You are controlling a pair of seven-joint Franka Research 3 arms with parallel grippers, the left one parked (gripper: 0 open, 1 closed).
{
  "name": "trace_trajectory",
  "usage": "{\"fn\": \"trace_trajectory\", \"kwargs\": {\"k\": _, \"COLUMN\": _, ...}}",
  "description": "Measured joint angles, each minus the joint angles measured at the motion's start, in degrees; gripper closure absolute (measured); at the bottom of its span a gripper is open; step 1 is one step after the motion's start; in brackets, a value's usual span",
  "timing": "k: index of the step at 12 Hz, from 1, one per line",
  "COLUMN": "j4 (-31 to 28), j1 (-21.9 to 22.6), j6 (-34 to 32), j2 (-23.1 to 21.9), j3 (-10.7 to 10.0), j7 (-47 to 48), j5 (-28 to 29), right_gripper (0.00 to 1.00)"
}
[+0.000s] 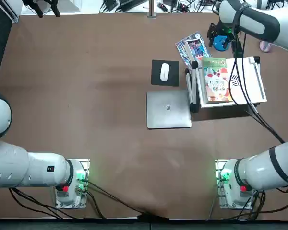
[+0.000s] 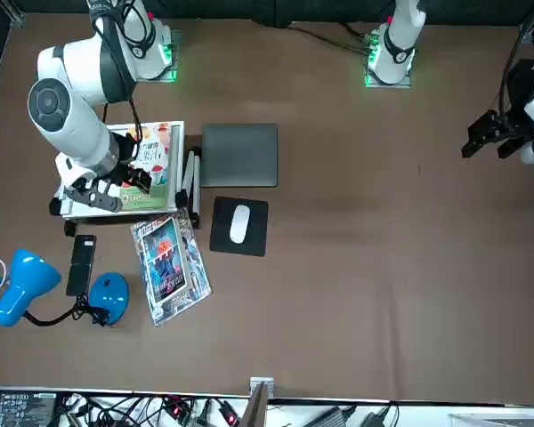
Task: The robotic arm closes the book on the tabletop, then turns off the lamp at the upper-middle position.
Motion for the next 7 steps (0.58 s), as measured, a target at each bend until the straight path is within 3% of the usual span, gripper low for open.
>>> {"fn": "trace_trajectory", "kwargs": {"k": 3, "j4": 0.0, "j1": 0.0, "j6": 0.6, "j2": 0.5, "j3": 0.0, "j7": 1.1, "j5": -4.3, "right_gripper": 0.08}}
{"fn": "trace_trajectory", "kwargs": {"k": 7, "j4": 0.1, "j1": 0.2, "j6": 1.4, "j2": 1.1, "j3": 0.0, "j7": 3.6, "j5": -7.2, "right_gripper": 0.60}}
